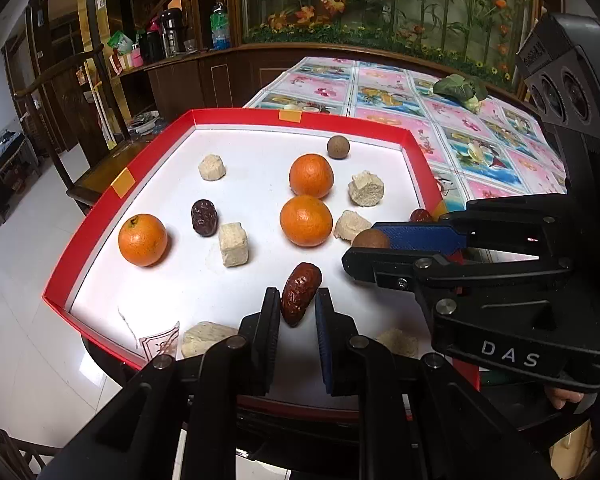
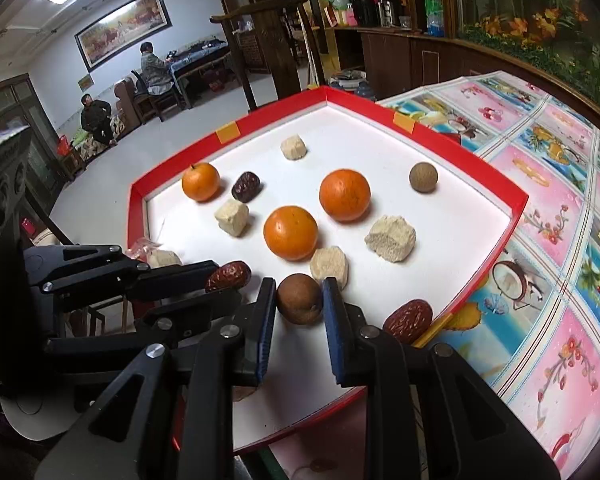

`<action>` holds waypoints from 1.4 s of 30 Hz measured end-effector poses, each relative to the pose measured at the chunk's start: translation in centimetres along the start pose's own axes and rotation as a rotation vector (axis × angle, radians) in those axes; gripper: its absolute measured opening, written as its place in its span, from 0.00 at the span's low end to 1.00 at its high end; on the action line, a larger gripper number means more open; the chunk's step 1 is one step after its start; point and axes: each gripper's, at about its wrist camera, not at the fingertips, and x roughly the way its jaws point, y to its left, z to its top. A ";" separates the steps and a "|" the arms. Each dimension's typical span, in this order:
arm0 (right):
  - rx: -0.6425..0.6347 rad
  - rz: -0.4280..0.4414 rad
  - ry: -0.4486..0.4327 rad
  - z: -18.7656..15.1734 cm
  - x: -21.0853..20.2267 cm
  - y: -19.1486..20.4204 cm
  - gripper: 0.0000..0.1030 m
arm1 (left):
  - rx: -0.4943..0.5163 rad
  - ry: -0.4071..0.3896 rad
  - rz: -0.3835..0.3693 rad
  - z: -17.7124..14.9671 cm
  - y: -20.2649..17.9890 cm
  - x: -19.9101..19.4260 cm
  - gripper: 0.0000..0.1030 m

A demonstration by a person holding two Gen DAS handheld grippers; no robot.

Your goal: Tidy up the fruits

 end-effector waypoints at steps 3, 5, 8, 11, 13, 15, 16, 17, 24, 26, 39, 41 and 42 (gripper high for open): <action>-0.002 -0.006 0.008 0.0 0.1 0.0 0.25 | 0.000 0.004 0.000 -0.1 0.0 0.1 0.16; -0.002 -0.006 0.009 -0.1 0.2 0.0 0.25 | -0.001 0.005 -0.001 -0.1 0.0 0.1 0.16; -0.001 -0.008 0.011 -0.1 0.2 0.0 0.25 | -0.003 0.004 0.003 -0.2 -0.1 0.0 0.16; 0.000 -0.011 0.013 -0.1 0.3 0.0 0.25 | -0.005 0.005 0.009 -0.3 -0.2 0.0 0.16; -0.007 -0.020 0.011 -0.1 0.2 0.1 0.25 | -0.003 0.004 0.015 -0.3 -0.3 0.0 0.16; -0.016 -0.035 0.010 -0.1 0.2 0.2 0.25 | -0.002 0.004 0.022 -0.3 -0.4 0.0 0.17; -0.020 -0.036 0.008 0.0 0.3 0.1 0.25 | 0.000 0.004 0.025 -0.3 -0.4 0.0 0.17; -0.025 -0.040 0.007 0.0 0.2 0.2 0.25 | 0.000 0.003 0.030 -0.3 -0.5 0.0 0.18; -0.046 -0.042 0.000 -0.1 0.0 0.1 0.26 | 0.000 -0.002 0.015 -0.5 -0.6 -0.1 0.45; -0.056 -0.039 -0.014 -0.1 -0.2 0.0 0.26 | 0.013 -0.013 0.030 -0.6 -1.0 -0.4 0.53; 0.083 -0.077 -0.226 0.2 -4.1 -3.8 0.54 | -0.022 -0.126 0.051 -0.5 -0.8 -3.5 0.77; 0.125 -0.111 -0.264 0.1 -4.8 -4.7 0.54 | -0.029 -0.144 0.052 -0.6 -0.6 -4.3 0.78; 0.142 -0.127 -0.277 0.0 -5.1 -5.0 0.56 | -0.030 -0.153 0.055 -0.7 -0.5 -4.6 0.79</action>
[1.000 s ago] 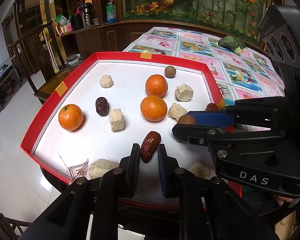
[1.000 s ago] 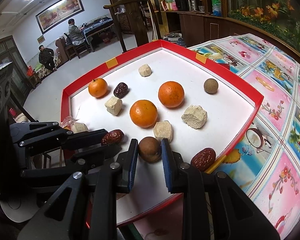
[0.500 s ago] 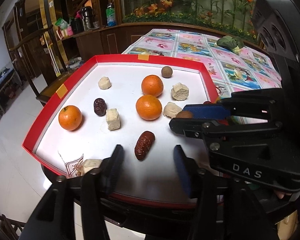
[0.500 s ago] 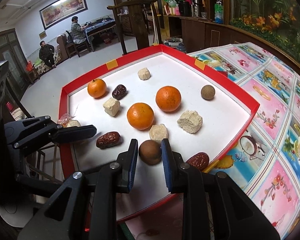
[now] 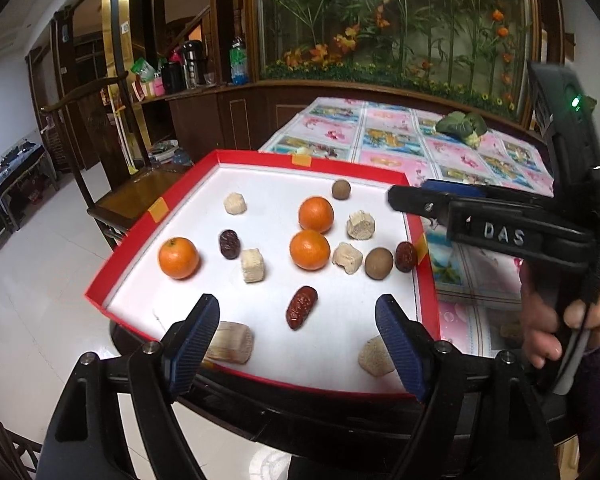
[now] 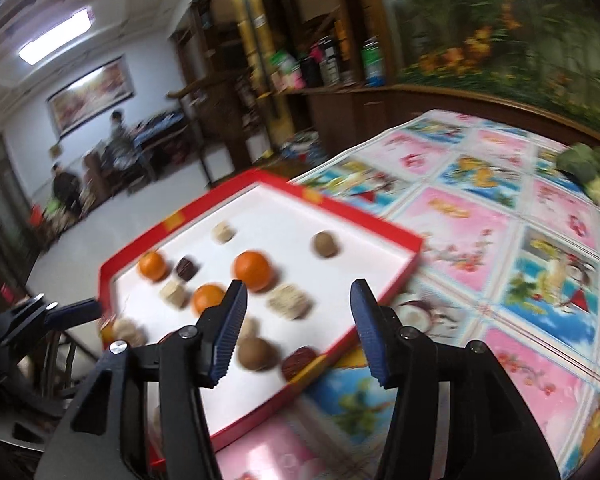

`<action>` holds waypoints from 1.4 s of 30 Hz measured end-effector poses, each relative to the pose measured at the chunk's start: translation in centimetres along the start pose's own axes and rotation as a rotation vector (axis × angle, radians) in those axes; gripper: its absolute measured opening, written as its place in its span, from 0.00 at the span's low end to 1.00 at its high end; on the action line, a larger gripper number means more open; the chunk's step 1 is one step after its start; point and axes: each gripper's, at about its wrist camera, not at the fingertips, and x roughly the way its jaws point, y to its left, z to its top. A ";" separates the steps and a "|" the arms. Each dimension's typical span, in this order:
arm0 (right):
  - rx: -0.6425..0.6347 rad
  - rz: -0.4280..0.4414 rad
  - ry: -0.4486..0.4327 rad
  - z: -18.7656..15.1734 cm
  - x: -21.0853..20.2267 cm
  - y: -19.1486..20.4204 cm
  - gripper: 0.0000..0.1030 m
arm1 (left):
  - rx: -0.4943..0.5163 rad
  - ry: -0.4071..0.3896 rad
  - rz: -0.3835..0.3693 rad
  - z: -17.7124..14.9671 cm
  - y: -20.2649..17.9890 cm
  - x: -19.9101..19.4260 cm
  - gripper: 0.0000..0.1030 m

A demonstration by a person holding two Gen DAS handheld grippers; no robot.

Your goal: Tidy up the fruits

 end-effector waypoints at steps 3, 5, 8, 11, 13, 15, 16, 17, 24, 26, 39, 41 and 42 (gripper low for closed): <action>0.042 -0.057 -0.026 -0.1 -0.8 -0.6 0.60 | 0.001 -0.035 0.023 -0.1 0.4 -1.3 0.81; 0.069 -0.077 -0.038 -0.5 -1.6 -0.5 0.61 | 0.004 -0.054 0.047 0.0 0.7 -2.0 0.83; 0.123 -0.111 -0.078 -1.7 -3.9 0.2 0.63 | -0.004 -0.076 0.065 0.2 1.2 -3.1 0.84; 0.143 -0.150 -0.131 -3.3 -7.0 2.4 0.68 | -0.028 -0.122 0.091 0.3 1.8 -4.9 0.84; 0.097 -0.209 -0.173 -3.7 -9.7 4.7 0.71 | -0.050 -0.167 0.111 0.2 2.2 -6.4 0.84; 0.088 -0.226 -0.217 -4.0 -12.0 6.4 0.84 | -0.068 -0.220 0.120 -0.2 2.6 -8.5 0.84; 0.104 -0.241 -0.255 -4.1 -13.6 7.2 0.88 | -0.073 -0.249 0.123 -0.6 2.9 -9.8 0.84; 0.127 -0.244 -0.299 -4.4 -15.4 8.0 0.95 | -0.076 -0.266 0.132 -0.8 3.1 -10.7 0.84; 0.041 -0.261 -0.422 -5.1 -21.2 13.8 1.00 | -0.061 -0.348 0.219 -1.9 4.3 -14.5 1.00; -0.031 -0.279 -0.451 -4.9 -21.6 15.2 1.00 | -0.054 -0.368 0.254 -1.7 4.0 -14.6 1.00; 0.045 -0.233 -0.480 -6.0 -21.5 13.5 1.00 | -0.058 -0.355 0.264 -1.7 3.6 -14.4 1.00; 0.045 -0.231 -0.478 -6.0 -21.5 13.4 1.00 | -0.071 -0.359 0.268 -1.8 3.5 -14.5 1.00; 0.049 -0.239 -0.475 -6.0 -21.4 13.3 1.00 | -0.073 -0.357 0.276 -1.8 3.5 -14.5 1.00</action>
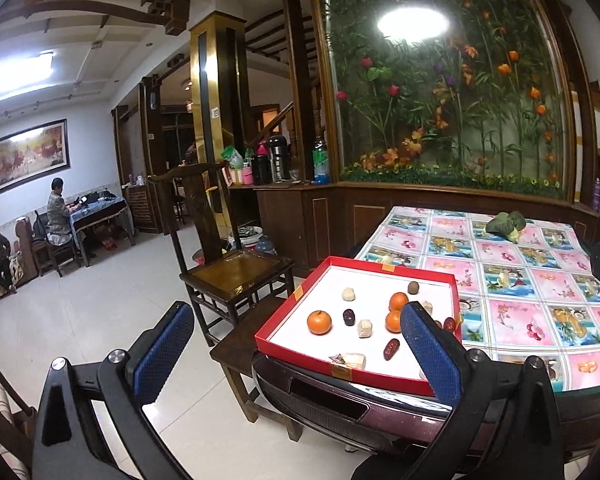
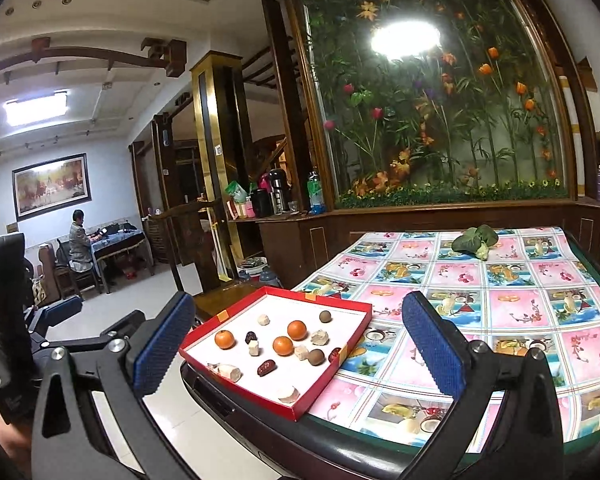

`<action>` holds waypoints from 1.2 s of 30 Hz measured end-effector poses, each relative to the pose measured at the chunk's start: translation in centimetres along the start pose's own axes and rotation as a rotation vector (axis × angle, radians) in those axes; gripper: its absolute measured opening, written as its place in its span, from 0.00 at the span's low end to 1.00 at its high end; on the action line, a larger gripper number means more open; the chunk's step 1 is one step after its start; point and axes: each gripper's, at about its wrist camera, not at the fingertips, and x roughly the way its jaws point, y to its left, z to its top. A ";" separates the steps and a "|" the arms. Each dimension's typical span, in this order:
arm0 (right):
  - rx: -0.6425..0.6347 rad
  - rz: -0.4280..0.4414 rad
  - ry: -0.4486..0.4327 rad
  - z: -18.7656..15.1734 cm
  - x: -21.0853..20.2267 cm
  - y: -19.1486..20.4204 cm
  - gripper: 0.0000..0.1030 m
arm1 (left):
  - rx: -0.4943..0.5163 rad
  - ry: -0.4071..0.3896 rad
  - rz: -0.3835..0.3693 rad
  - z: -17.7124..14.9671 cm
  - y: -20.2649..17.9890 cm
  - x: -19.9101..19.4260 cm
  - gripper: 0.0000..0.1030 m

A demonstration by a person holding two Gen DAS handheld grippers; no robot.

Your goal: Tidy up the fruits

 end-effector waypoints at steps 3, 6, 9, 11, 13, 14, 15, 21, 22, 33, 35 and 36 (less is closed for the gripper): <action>0.004 0.005 0.000 -0.1 -0.1 0.0 1.00 | 0.020 -0.007 0.025 -0.2 -0.3 -0.1 1.00; -0.011 -0.005 -0.001 -0.3 -0.2 0.2 1.00 | 0.023 -0.011 0.018 -0.3 -0.3 -0.2 1.00; -0.034 -0.009 0.005 -0.3 -0.2 0.6 1.00 | 0.010 -0.007 0.005 -0.2 0.0 -0.4 1.00; -0.038 -0.014 0.000 -0.4 -0.2 0.7 1.00 | 0.001 -0.007 0.003 -0.1 0.2 -0.3 1.00; -0.041 -0.015 0.002 -0.4 -0.2 0.7 1.00 | -0.004 -0.006 0.002 -0.1 0.3 -0.3 1.00; -0.042 -0.016 0.003 -0.4 -0.2 0.7 1.00 | -0.006 -0.005 0.002 -0.1 0.4 -0.3 1.00; -0.038 -0.013 0.002 -0.4 -0.2 0.7 1.00 | -0.007 -0.005 0.003 -0.1 0.4 -0.4 1.00; -0.051 -0.005 0.019 -0.8 -0.1 1.1 1.00 | -0.007 -0.004 0.014 -0.1 0.7 -0.3 1.00; -0.060 -0.002 0.025 -0.9 -0.1 1.3 1.00 | -0.007 -0.002 0.015 0.0 0.7 -0.2 1.00; -0.129 0.001 0.023 -1.4 -0.1 2.6 1.00 | -0.006 0.015 0.005 -0.2 1.0 -0.1 1.00; -0.126 0.001 0.023 -1.4 -0.1 2.6 1.00 | -0.015 0.004 -0.006 -0.2 1.1 -0.3 1.00; -0.123 0.003 0.025 -1.5 0.0 2.7 1.00 | -0.020 0.001 -0.015 -0.1 1.1 -0.3 1.00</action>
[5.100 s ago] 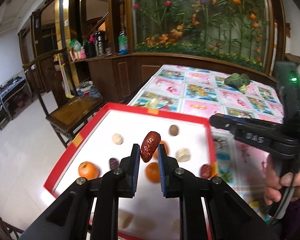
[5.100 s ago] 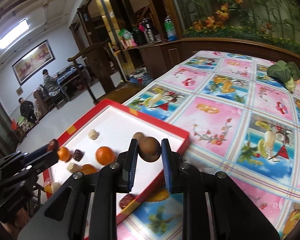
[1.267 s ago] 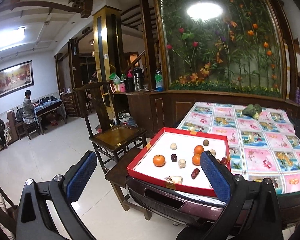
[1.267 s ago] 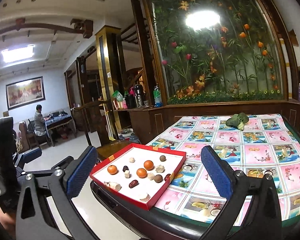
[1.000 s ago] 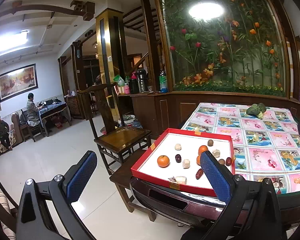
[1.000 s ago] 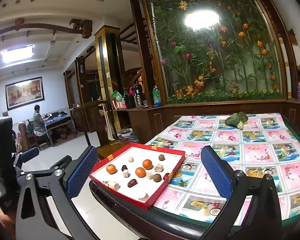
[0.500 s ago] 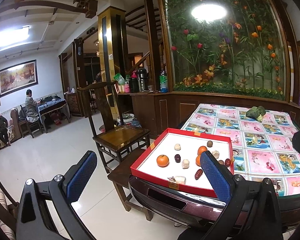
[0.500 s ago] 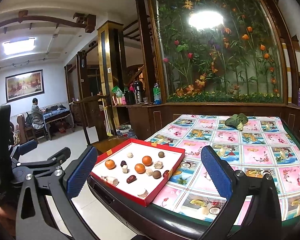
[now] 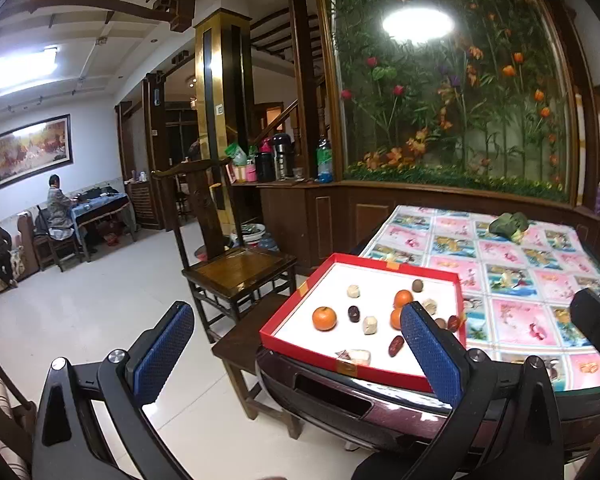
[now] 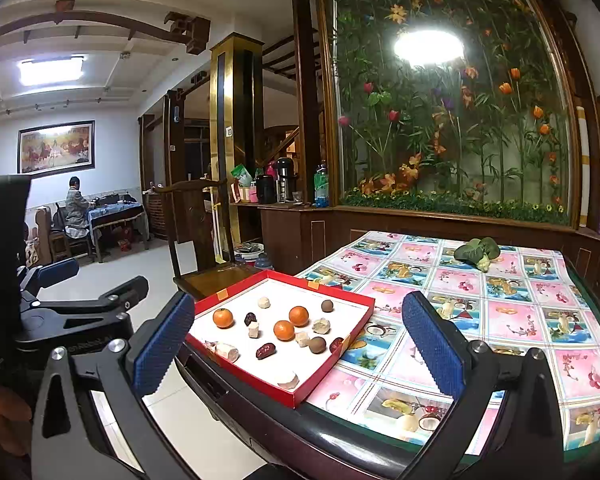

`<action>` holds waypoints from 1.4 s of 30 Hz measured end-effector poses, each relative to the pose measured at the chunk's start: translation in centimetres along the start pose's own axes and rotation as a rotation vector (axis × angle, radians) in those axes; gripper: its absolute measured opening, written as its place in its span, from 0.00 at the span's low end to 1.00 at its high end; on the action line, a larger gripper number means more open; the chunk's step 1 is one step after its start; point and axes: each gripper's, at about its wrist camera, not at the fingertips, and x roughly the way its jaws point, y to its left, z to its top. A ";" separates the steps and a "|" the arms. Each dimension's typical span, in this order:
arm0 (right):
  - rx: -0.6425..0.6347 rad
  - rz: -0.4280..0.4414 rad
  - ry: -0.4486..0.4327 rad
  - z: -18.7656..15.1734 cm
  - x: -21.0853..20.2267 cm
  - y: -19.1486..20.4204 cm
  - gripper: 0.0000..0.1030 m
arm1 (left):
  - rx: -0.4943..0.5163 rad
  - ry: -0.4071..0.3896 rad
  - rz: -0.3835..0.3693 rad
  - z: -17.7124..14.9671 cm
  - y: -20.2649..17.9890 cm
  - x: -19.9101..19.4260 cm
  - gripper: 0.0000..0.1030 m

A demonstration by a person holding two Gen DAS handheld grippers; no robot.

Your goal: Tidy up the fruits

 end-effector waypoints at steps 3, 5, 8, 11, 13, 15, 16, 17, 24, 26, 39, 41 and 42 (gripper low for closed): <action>0.009 0.005 0.006 0.0 0.2 0.0 1.00 | -0.009 -0.016 -0.023 0.1 0.1 -0.4 1.00; 0.009 0.007 0.008 -0.1 0.2 0.1 1.00 | -0.005 -0.021 -0.033 0.0 0.0 -0.5 1.00; 0.008 0.007 0.007 -0.1 0.2 0.1 1.00 | 0.002 -0.016 -0.029 0.0 -0.1 -0.4 1.00; 0.003 0.009 0.008 -0.1 0.3 0.2 1.00 | -0.011 -0.009 -0.028 0.0 0.0 -0.3 1.00; -0.003 0.010 0.011 -0.2 0.4 0.2 1.00 | -0.018 -0.008 -0.024 0.0 0.2 -0.2 1.00; -0.001 0.011 0.011 -0.2 0.4 0.2 1.00 | -0.022 -0.013 -0.015 0.0 0.4 -0.2 1.00; -0.001 0.014 0.014 -0.2 0.5 0.2 1.00 | -0.024 -0.017 -0.012 0.0 0.5 -0.3 1.00; -0.001 0.015 0.015 -0.2 0.6 0.2 1.00 | -0.028 -0.021 -0.010 0.0 0.7 -0.3 1.00; -0.003 0.023 0.021 -0.1 0.9 0.2 1.00 | -0.026 -0.028 0.003 -0.1 1.1 -0.4 1.00; -0.006 0.027 0.021 -0.2 0.9 0.2 1.00 | -0.028 -0.027 0.003 -0.2 1.1 -0.4 1.00; -0.022 0.030 0.024 -0.6 1.1 0.5 1.00 | -0.037 -0.019 -0.018 -0.2 1.4 -0.3 1.00; -0.024 0.029 0.026 -0.6 1.1 0.5 1.00 | -0.043 -0.018 -0.044 -0.2 1.4 -0.4 1.00; -0.024 0.027 0.026 -0.6 1.1 0.5 1.00 | -0.045 -0.014 -0.050 -0.2 1.3 -0.3 1.00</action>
